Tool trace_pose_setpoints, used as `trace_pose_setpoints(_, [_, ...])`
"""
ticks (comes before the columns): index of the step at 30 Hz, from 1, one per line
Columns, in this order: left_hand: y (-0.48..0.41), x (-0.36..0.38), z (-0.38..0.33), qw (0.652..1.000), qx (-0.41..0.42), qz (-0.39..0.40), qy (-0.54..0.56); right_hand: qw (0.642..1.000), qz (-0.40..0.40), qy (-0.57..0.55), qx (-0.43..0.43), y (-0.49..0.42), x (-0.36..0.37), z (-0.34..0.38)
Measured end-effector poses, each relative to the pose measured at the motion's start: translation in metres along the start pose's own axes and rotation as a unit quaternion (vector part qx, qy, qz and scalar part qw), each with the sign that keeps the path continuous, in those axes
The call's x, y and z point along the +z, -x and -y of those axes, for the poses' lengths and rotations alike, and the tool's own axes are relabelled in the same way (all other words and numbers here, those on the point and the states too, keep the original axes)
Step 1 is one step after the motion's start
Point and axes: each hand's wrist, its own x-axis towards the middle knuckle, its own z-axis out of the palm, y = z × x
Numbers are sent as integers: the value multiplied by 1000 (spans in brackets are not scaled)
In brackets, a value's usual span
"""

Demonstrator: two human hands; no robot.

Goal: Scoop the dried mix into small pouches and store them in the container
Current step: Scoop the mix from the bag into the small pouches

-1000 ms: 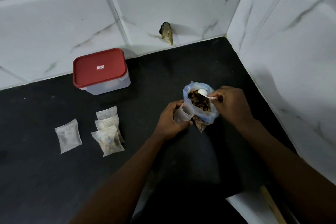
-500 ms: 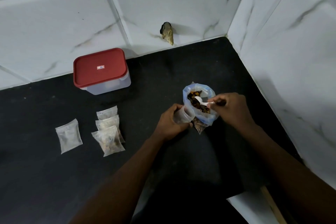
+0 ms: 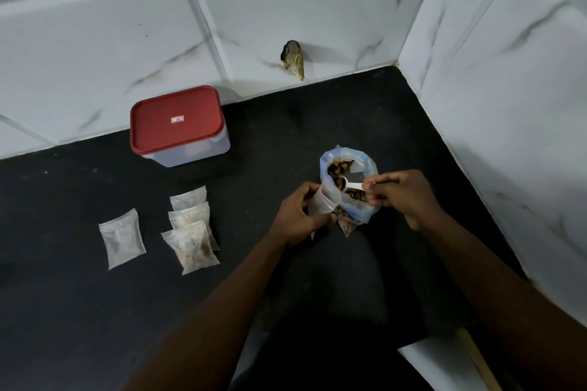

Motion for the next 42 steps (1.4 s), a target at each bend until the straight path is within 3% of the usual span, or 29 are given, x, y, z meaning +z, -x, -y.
trace_pose_setpoints(12, [1,-3,4,1000,12,-10,-14,994,-37,-68,73,3,-9,-11])
trace_pose_setpoints(20, [4,-2,7,992,73,-85,-58,987,3,-147,61,14,-19,-10])
trace_pose_setpoints(28, [6,-4,-5,993,67,-88,-36,974,61,-216,38,34,-22,7])
trace_pose_setpoints(35, [5,-1,-12,994,78,-77,-26,979,91,-181,9,52,-13,10])
trace_pose_setpoints(42, [10,0,-16,994,81,-72,-6,994,19,-19,-104,63,-1,1])
